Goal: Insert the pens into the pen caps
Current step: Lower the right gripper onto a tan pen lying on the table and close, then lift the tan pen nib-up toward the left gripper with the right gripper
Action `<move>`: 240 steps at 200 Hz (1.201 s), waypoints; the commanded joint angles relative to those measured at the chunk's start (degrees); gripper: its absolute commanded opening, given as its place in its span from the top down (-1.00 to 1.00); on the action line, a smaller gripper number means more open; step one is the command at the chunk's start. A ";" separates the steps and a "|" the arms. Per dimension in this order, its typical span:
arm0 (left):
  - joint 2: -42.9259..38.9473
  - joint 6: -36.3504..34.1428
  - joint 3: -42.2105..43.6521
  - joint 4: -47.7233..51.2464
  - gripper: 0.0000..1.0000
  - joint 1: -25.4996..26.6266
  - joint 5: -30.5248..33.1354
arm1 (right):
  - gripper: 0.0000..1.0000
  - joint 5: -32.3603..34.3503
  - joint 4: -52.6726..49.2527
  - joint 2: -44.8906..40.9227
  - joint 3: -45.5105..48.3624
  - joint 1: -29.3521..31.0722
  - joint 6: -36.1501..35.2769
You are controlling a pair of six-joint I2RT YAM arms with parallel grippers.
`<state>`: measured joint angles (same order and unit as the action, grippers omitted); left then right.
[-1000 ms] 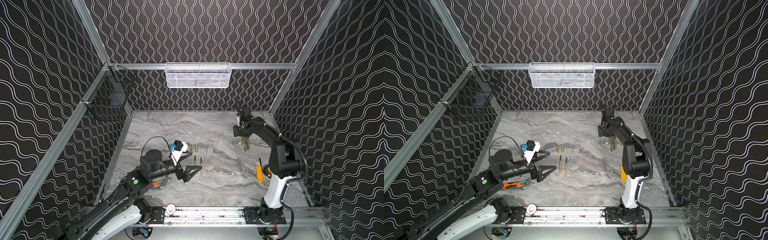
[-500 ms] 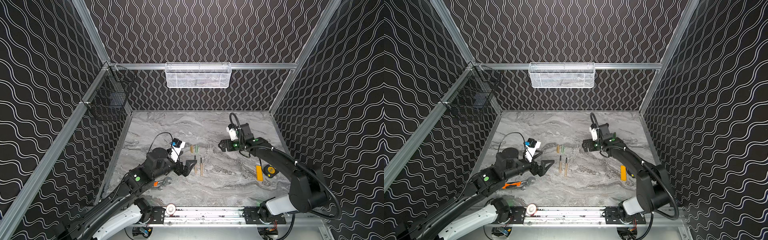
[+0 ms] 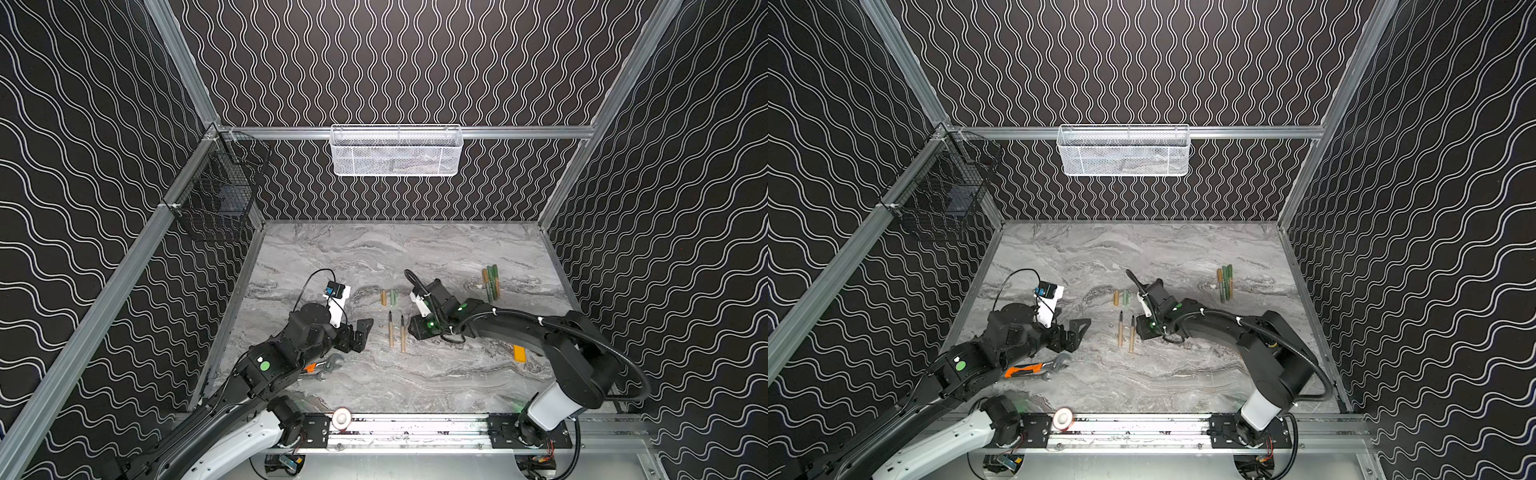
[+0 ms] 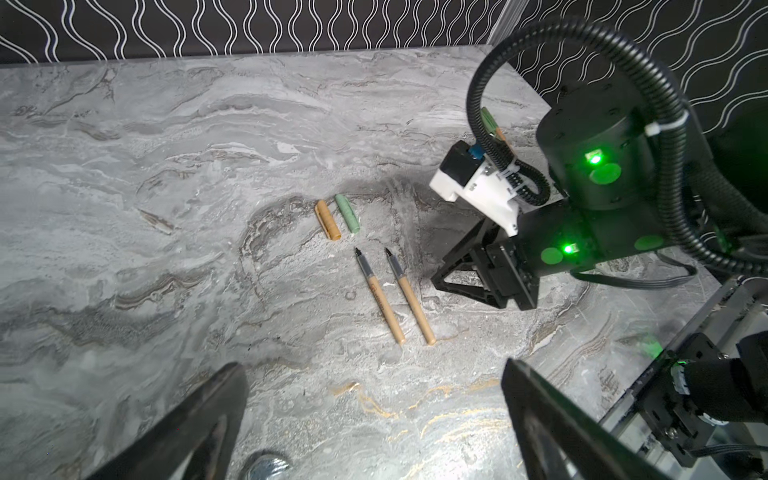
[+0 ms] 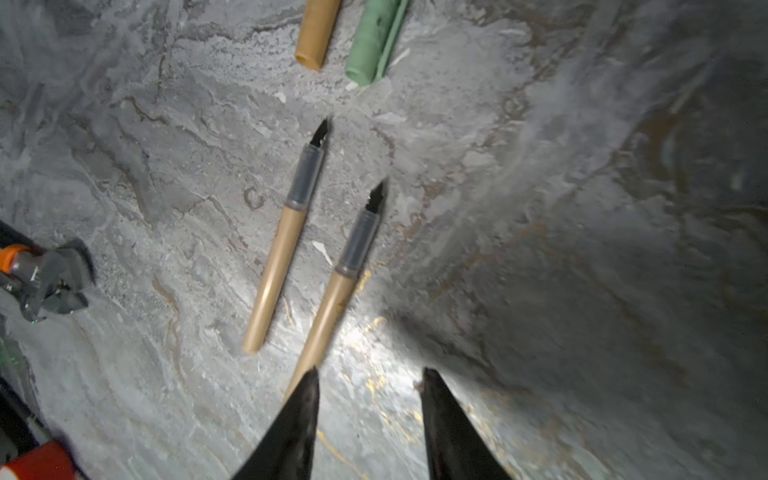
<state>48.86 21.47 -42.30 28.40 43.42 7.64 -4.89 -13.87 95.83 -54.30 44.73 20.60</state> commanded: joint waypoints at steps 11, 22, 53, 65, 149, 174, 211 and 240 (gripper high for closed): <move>0.30 0.85 0.03 -0.65 -0.97 -0.09 0.31 | 0.21 2.31 2.36 3.99 -2.46 1.88 3.11; 0.21 0.96 0.12 -0.76 -0.98 -0.09 0.42 | 0.23 3.04 1.89 5.31 -4.64 2.36 3.30; -0.03 1.00 0.47 -1.14 -0.98 -0.09 0.42 | 0.26 4.62 0.11 8.05 -7.00 2.99 3.30; -0.21 1.03 0.47 -1.07 -0.98 -0.04 0.61 | 0.28 4.86 -0.53 8.99 -7.96 3.24 3.20; -1.95 1.47 0.88 -0.45 -0.98 -0.02 1.46 | 0.46 9.70 -5.42 12.54 -11.53 4.80 4.36; -1.92 1.51 0.87 -0.46 -0.97 -0.09 1.41 | 0.56 11.14 -6.59 12.54 -11.77 4.93 4.35; -2.28 1.74 0.79 -0.19 -0.98 -0.04 2.02 | 0.57 12.09 -7.41 14.09 -12.05 5.19 4.01; -2.39 2.08 1.04 -0.65 -0.98 -0.09 1.01 | 0.66 11.18 -6.17 14.43 -11.78 5.19 4.42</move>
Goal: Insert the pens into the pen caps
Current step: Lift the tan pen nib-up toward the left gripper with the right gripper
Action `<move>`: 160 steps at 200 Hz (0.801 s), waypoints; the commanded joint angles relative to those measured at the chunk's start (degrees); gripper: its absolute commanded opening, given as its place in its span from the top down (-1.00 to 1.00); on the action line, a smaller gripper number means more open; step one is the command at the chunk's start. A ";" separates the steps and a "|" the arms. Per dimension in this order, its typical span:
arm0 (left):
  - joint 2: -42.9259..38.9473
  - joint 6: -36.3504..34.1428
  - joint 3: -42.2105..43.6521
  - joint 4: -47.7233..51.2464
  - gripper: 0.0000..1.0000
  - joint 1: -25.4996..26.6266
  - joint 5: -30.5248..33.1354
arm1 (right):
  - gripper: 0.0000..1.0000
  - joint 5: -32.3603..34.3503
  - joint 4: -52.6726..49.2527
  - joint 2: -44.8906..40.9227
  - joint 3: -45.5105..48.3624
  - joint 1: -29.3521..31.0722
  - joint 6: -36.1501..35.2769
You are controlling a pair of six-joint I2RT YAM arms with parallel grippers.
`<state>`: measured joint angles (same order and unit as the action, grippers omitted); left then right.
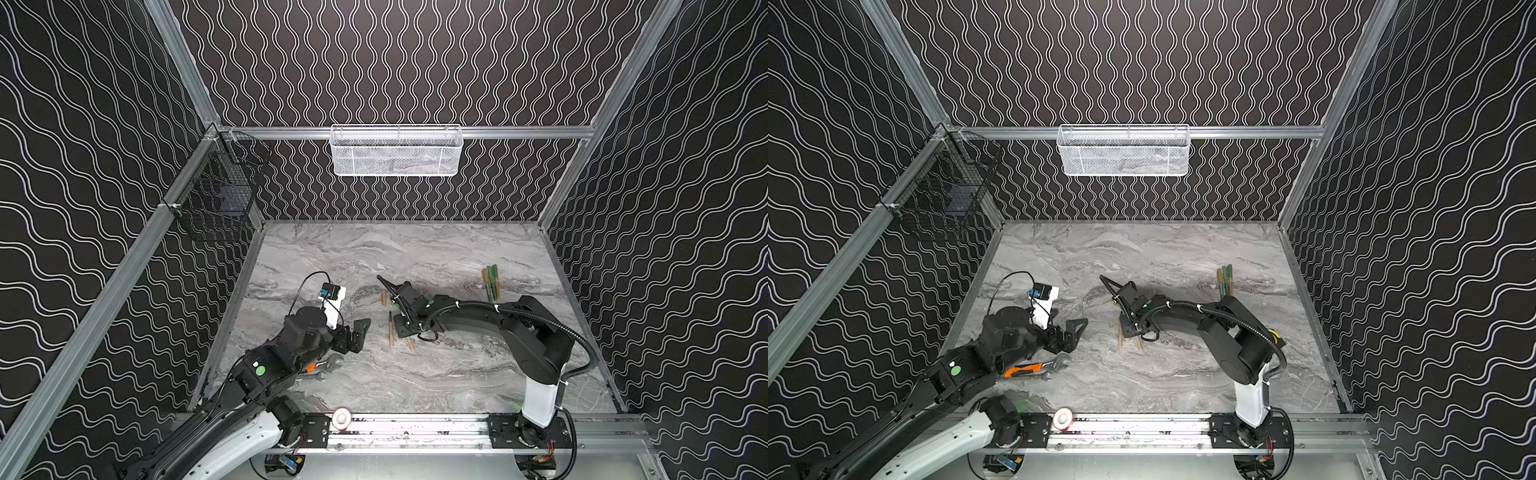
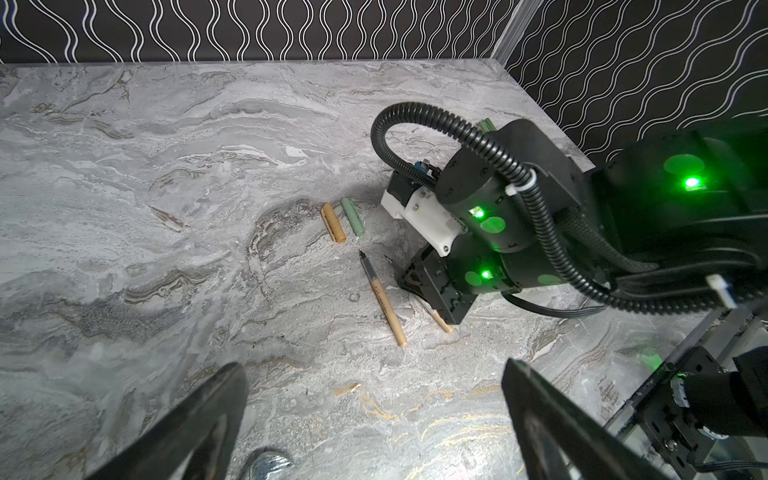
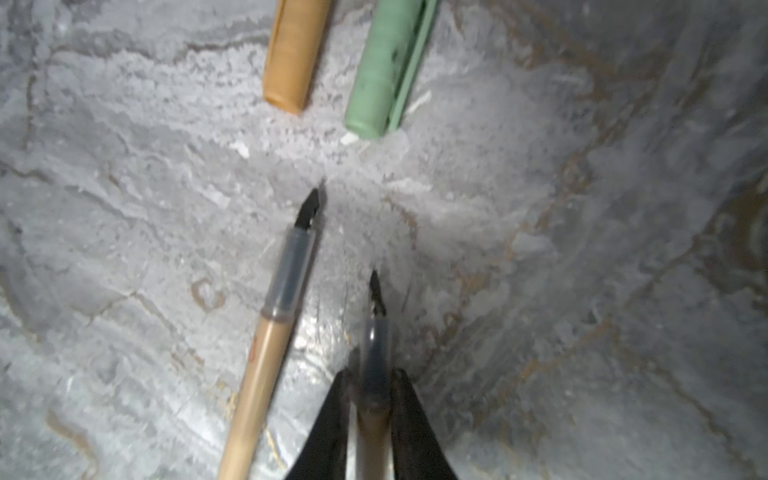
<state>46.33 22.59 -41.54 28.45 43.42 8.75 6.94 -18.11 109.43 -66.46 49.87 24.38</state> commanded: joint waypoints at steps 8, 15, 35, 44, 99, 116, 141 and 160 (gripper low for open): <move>0.37 1.13 0.42 -0.67 -0.98 -0.08 -0.51 | 0.68 -1.69 -0.98 0.48 0.94 0.08 0.85; 0.57 1.31 0.47 -0.80 -0.98 -0.09 -0.92 | 0.69 -2.13 -0.10 0.01 1.39 0.06 1.08; 0.95 1.84 1.09 -1.40 -0.98 -0.09 -1.91 | 0.71 -2.27 1.26 -2.52 2.23 -0.03 1.33; 0.96 1.88 1.49 -2.17 -0.98 -0.07 -2.62 | 0.72 -2.10 1.77 -3.56 2.53 -0.10 1.33; 1.49 0.70 3.62 -8.01 -0.97 -0.09 -9.38 | 0.74 -7.96 14.41 -16.06 10.58 -0.97 -2.17; 1.66 0.36 4.32 -11.05 -0.97 -0.09 -13.30 | 0.74 -13.16 20.90 -21.15 14.06 -1.82 -2.76; 1.97 0.26 5.32 -15.40 -0.97 -0.04 -18.37 | 0.73 -21.28 30.83 -28.29 17.79 -2.58 -3.11; 2.01 0.01 6.10 -18.61 -0.97 -0.09 -22.20 | 0.73 -26.35 37.82 -32.35 19.83 -2.66 -3.20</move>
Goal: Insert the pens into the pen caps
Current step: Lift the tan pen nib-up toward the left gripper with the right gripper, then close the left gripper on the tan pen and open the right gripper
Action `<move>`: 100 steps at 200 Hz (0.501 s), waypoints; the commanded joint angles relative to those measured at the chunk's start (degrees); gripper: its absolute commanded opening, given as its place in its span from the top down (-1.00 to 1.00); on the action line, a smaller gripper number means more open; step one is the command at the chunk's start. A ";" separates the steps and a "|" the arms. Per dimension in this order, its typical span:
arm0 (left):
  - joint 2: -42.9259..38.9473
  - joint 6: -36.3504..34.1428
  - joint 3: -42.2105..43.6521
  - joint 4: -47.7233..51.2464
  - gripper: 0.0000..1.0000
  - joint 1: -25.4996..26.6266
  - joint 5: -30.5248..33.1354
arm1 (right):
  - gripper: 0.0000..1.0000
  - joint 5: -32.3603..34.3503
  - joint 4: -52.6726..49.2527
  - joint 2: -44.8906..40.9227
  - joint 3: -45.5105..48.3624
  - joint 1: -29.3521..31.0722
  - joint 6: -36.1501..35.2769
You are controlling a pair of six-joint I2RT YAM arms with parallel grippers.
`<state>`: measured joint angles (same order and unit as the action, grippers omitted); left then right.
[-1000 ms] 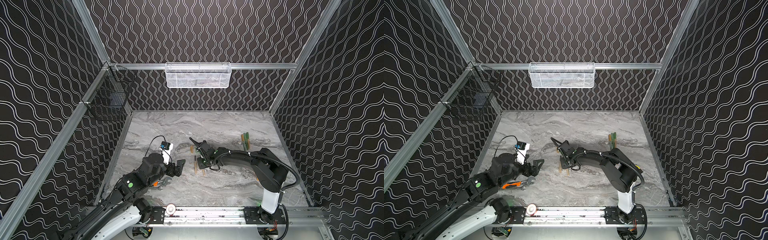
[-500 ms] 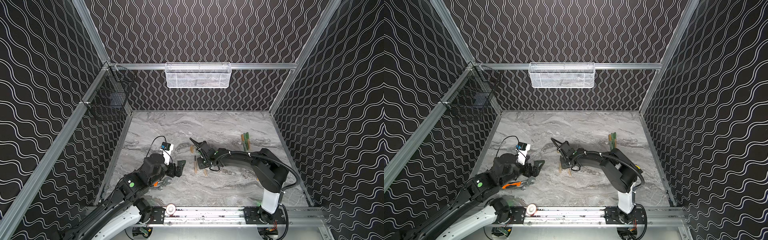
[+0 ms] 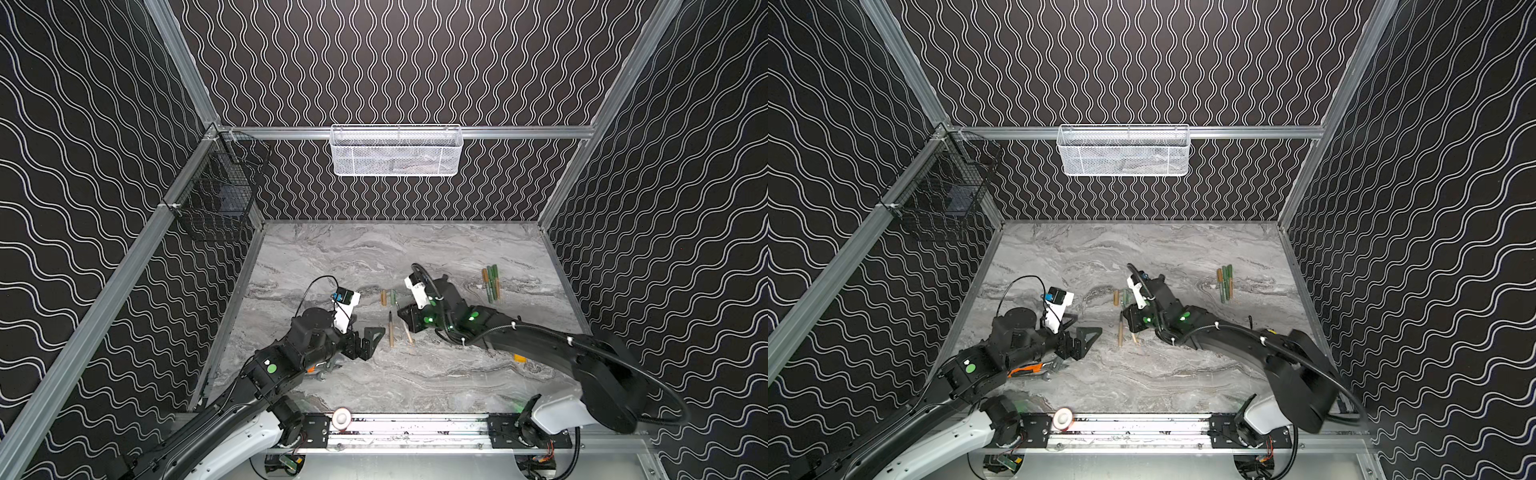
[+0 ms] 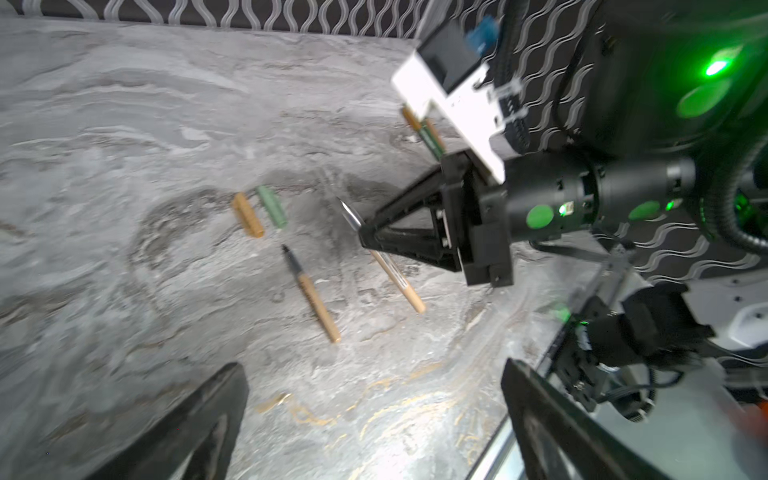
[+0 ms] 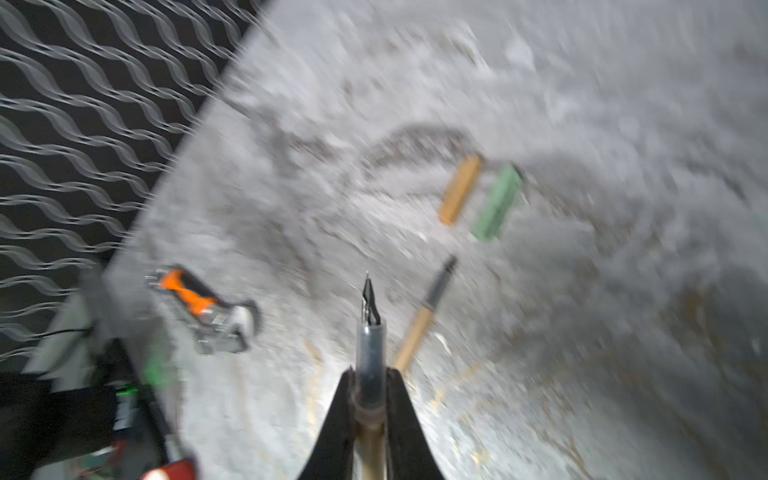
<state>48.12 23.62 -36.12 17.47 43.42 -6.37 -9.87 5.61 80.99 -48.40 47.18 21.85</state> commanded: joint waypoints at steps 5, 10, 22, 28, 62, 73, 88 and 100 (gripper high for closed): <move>0.30 -1.09 0.90 -8.48 -0.96 -0.07 -8.15 | 0.73 -10.85 15.33 -4.72 1.98 0.00 -0.58; 0.24 -1.09 1.11 -9.25 -0.95 -0.09 -9.28 | 0.73 -12.15 16.20 -5.38 1.95 -0.06 -0.58; 0.48 -1.07 1.65 -11.74 -0.92 -0.06 -12.22 | 0.74 -14.97 18.06 -6.83 1.91 -0.16 -0.46; 0.44 -0.80 2.00 -13.00 -0.91 -0.04 -13.53 | 0.74 -16.34 18.98 -7.34 1.91 -0.15 -0.17; 0.26 -0.19 3.42 -19.72 -0.83 -0.09 -19.99 | 0.74 -24.36 24.88 -9.22 1.64 -0.42 3.45; 0.14 -0.23 3.57 -20.86 -0.78 -0.09 -20.72 | 0.74 -26.92 27.52 -9.44 1.72 -0.45 5.20; -0.29 -0.07 3.85 -22.68 -0.73 -0.09 -22.29 | 0.74 -30.21 32.52 -9.78 2.44 -0.44 7.73; -0.75 0.28 4.22 -25.25 -0.68 -0.08 -24.48 | 0.74 -32.38 36.48 -9.80 3.22 -0.44 9.86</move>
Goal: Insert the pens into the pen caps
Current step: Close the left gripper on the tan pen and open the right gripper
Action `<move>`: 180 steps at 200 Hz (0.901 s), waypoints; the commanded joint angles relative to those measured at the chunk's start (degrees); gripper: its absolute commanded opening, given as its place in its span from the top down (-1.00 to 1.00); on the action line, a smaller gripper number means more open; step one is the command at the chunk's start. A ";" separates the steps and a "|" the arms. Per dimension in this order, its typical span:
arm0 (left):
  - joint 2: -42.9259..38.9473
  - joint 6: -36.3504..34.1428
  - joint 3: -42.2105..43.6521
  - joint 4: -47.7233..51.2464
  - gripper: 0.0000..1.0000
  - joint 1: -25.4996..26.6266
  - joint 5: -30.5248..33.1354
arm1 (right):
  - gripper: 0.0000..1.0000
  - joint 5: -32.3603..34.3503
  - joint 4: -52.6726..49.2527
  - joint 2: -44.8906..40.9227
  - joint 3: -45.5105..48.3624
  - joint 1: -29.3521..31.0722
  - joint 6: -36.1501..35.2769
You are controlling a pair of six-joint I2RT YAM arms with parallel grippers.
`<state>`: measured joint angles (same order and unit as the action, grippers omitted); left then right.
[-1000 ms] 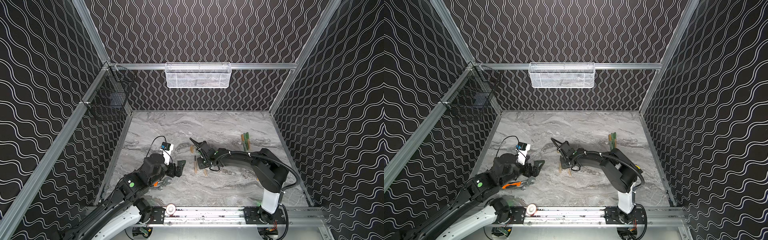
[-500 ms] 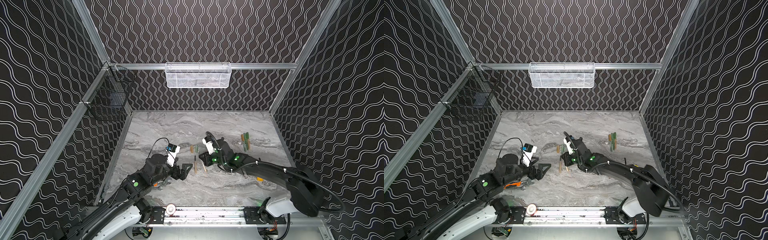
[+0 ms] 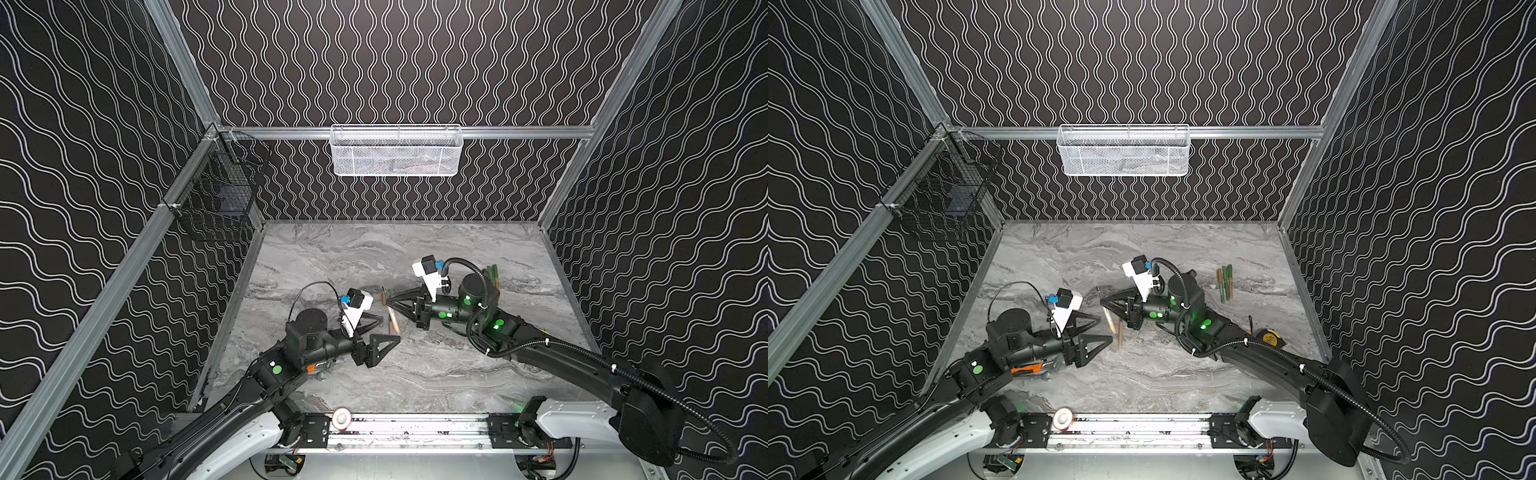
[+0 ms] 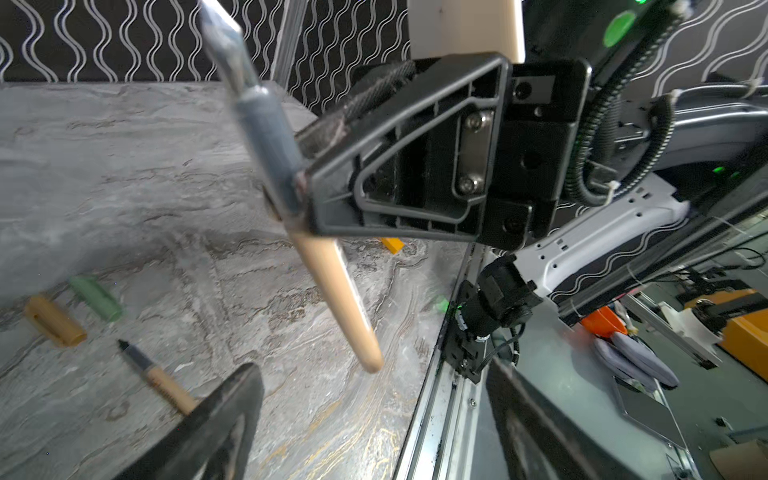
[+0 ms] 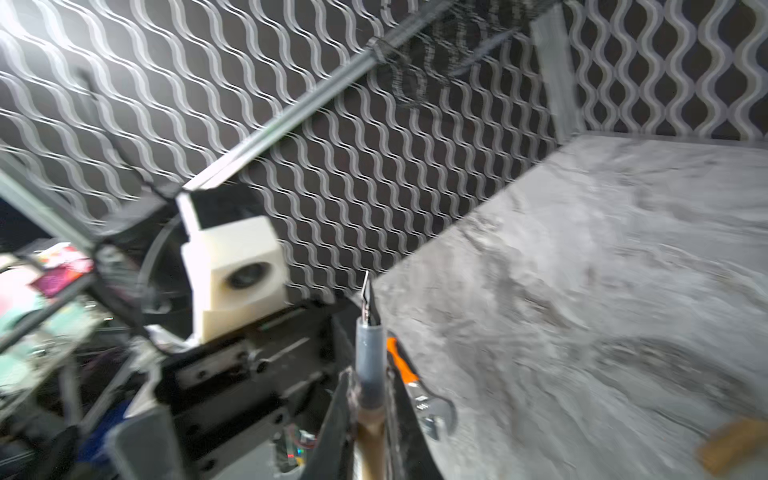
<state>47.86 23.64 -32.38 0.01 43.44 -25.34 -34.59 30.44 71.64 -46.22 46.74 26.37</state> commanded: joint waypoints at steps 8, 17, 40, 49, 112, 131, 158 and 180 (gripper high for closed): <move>-0.64 0.55 0.65 -9.29 -0.65 -0.11 -6.81 | 0.74 -8.65 13.75 -0.49 1.45 0.01 6.25; -0.57 0.82 0.74 -10.54 -0.58 -0.09 -7.99 | 0.73 -9.42 15.48 -0.53 1.82 0.02 7.02; -0.42 1.15 0.82 -12.24 -0.36 -0.11 -8.68 | 0.73 -11.56 17.88 -0.78 2.22 0.02 7.88; -0.31 1.15 0.90 -12.74 -0.28 -0.11 -8.82 | 0.73 -12.56 18.97 -0.80 2.35 0.02 8.19; 1.56 2.73 1.09 -19.83 0.24 -0.11 -10.09 | 0.73 -15.94 26.25 -0.02 3.84 0.02 10.90; 2.62 3.22 1.08 -21.89 0.34 -0.11 -11.54 | 0.73 -16.11 28.19 0.42 4.54 0.02 11.50; 2.95 3.77 1.53 -23.82 0.48 -0.07 -11.58 | 0.73 -15.69 29.21 0.61 5.32 0.02 11.85; 2.68 3.09 1.05 -22.20 0.80 -0.11 -10.83 | 0.71 -15.03 29.11 0.36 5.78 0.02 11.80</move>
<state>50.63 26.79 -30.96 -20.47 43.42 -36.69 -49.34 56.10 72.16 -40.82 46.72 37.19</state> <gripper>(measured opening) 0.192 0.144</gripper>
